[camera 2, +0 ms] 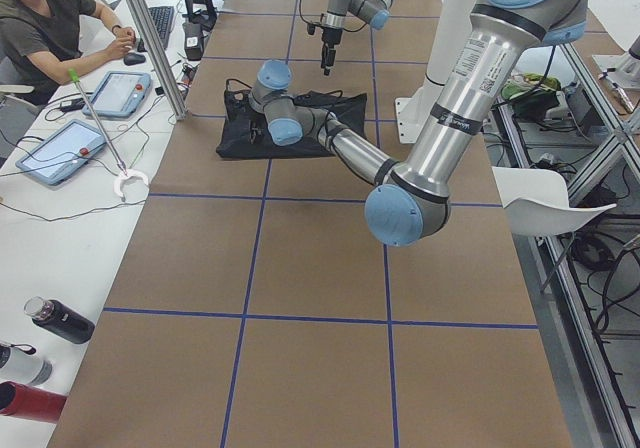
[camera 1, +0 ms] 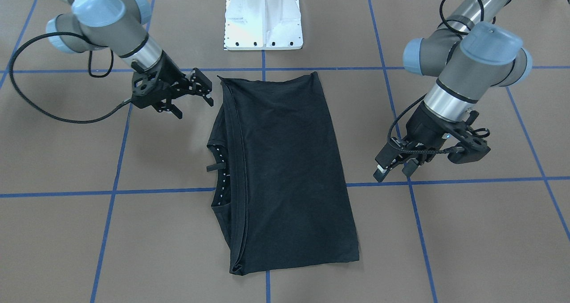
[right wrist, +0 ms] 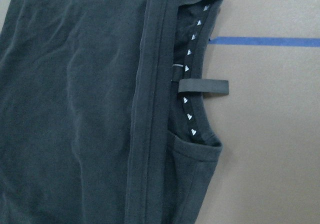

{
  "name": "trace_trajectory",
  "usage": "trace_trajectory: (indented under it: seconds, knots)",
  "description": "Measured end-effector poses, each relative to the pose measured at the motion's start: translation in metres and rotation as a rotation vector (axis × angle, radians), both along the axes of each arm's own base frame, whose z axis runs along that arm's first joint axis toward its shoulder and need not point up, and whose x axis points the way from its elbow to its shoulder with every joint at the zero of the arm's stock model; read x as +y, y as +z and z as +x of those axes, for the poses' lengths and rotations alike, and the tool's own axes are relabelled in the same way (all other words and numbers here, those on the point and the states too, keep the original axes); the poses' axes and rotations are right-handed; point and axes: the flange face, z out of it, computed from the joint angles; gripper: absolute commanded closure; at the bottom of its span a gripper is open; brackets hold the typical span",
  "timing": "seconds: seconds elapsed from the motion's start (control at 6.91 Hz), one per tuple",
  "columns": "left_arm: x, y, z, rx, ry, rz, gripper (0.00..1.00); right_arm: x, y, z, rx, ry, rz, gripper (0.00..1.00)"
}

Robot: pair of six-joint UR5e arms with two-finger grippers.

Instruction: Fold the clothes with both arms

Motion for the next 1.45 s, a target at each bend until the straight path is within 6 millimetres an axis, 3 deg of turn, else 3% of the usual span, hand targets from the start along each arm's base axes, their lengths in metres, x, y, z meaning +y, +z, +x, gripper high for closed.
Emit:
trace_trajectory:
  seconds: [0.29,0.43,0.87,1.45]
  knots:
    - [0.005,0.005,-0.003,-0.003,0.007,-0.003,0.0,0.039,-0.018,-0.048,0.143,0.004,0.068,0.0]
    - [0.007,0.005,-0.005,-0.003,0.008,0.0,0.0,0.052,-0.022,-0.062,0.198,-0.007,0.094,0.0]
    - [0.009,0.003,-0.005,0.0,0.009,0.004,0.0,0.079,-0.015,-0.082,0.297,-0.033,0.118,0.0]
    - [0.01,0.003,-0.005,0.002,0.014,0.004,0.0,0.091,-0.006,-0.092,0.345,-0.069,0.13,0.0]
